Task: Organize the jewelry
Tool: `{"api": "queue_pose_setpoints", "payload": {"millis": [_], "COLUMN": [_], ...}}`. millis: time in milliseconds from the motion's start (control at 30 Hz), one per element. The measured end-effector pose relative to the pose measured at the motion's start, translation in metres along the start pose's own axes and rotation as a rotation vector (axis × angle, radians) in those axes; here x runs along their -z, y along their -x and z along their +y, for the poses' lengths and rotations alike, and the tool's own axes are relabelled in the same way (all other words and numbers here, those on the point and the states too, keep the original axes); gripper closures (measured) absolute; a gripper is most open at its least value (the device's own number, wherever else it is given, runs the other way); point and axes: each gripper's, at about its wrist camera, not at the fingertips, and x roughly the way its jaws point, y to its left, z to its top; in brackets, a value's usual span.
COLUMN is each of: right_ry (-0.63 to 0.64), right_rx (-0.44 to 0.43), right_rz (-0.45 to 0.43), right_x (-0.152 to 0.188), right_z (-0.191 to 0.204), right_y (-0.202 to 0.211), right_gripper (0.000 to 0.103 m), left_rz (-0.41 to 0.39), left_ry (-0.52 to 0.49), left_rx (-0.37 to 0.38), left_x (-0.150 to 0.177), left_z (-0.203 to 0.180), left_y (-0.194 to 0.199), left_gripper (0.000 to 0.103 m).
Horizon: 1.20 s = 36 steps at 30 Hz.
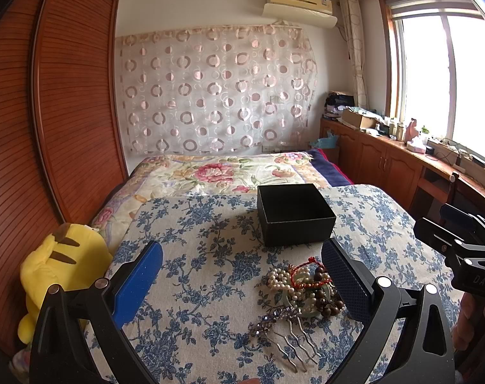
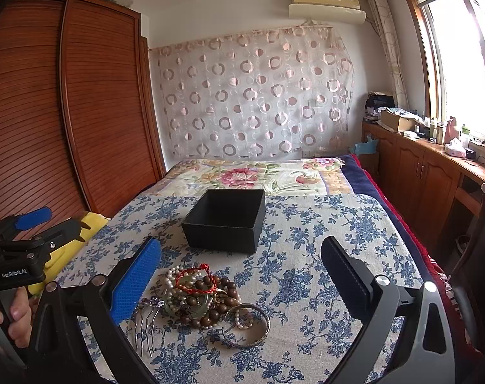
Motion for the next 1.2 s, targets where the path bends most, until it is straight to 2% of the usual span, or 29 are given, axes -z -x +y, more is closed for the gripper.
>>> {"api": "queue_pose_setpoints", "payload": {"millis": [633, 1200], "right_ry": [0.001, 0.0], "right_rx": [-0.001, 0.0], "right_rz": [-0.003, -0.007], "right_x": [0.0, 0.0], "right_z": [0.001, 0.001], "right_y": [0.001, 0.002], "right_gripper": [0.002, 0.002], "left_rz": [-0.009, -0.016], "left_ry": [0.004, 0.007], "left_rx": [0.004, 0.006], "left_x": [-0.016, -0.013], "left_z": [-0.003, -0.002], "left_y": [0.013, 0.013], "left_gripper": [0.006, 0.006]}}
